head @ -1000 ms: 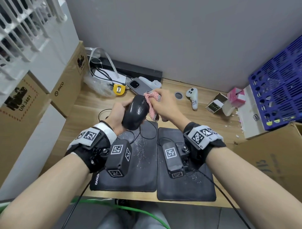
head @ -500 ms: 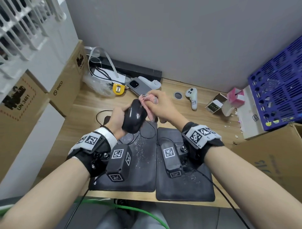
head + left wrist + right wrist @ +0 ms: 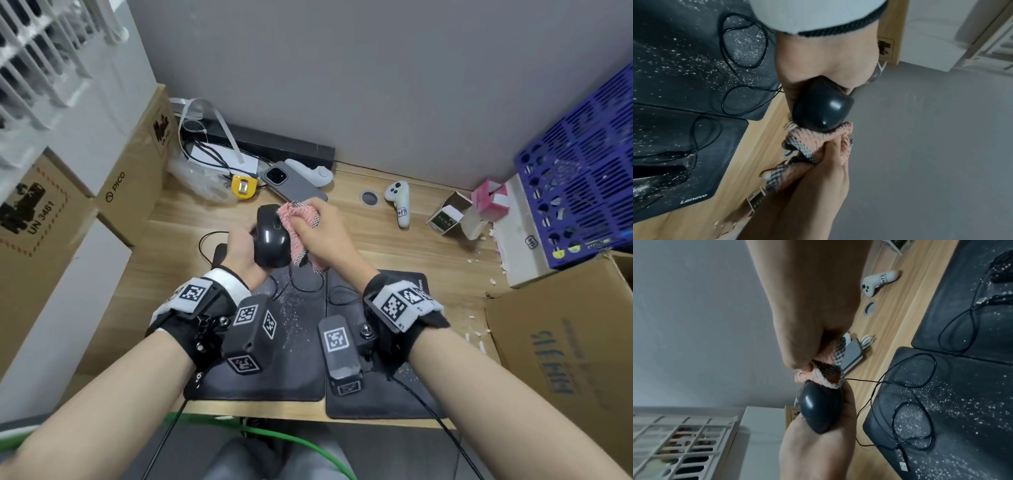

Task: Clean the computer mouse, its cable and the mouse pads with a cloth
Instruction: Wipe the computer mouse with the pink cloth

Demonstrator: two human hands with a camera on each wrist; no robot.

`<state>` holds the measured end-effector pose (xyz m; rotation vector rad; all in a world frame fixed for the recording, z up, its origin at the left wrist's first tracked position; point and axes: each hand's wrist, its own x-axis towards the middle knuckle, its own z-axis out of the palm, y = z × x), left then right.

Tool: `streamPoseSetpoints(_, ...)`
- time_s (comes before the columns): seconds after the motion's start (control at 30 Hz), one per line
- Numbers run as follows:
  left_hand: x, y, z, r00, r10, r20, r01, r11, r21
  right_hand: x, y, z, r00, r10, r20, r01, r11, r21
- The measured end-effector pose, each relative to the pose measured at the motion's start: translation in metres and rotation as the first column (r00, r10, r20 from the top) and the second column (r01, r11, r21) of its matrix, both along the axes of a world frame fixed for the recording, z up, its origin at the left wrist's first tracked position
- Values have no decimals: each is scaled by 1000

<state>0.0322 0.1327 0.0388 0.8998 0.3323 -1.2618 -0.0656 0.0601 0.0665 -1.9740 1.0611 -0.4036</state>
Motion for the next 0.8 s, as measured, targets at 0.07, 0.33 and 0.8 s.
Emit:
streamPoseSetpoints(0.07,7,-5,3,999,13,41,-13,1000,-2,-1,1,3,1000,14,3,-14,1000,25)
streamPoseSetpoints(0.33,20,-18,7,978,-38,207,45,998,-32,-6,11,3,997,83,-5,-83,995,49)
streamPoseSetpoints(0.8,23,-14,15,968,-76,241,85,996,-27,4,14,13,1000,6,8,-7,1000,27)
